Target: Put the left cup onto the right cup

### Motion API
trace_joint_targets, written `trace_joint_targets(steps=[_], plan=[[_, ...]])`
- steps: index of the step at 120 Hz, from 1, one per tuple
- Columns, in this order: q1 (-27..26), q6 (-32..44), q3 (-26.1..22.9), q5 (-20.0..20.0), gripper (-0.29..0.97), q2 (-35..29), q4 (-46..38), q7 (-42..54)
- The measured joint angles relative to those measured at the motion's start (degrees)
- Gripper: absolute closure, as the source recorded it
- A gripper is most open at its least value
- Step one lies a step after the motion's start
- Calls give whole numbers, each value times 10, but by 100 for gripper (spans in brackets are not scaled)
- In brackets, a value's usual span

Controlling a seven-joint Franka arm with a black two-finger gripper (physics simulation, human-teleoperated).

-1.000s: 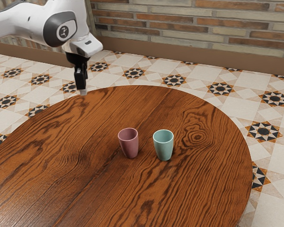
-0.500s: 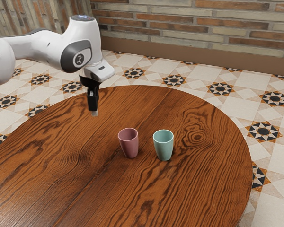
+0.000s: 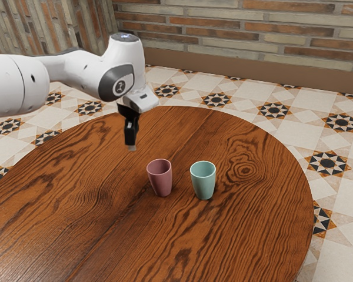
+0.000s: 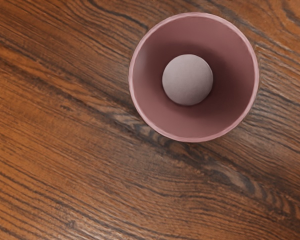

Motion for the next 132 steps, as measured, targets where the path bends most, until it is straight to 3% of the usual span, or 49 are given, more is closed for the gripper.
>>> trace_joint_targets(steps=[48,132], plan=[[-11,9,0,-20,0,24,-6,12],[-12,38,1,-20,0,103,79,50]])
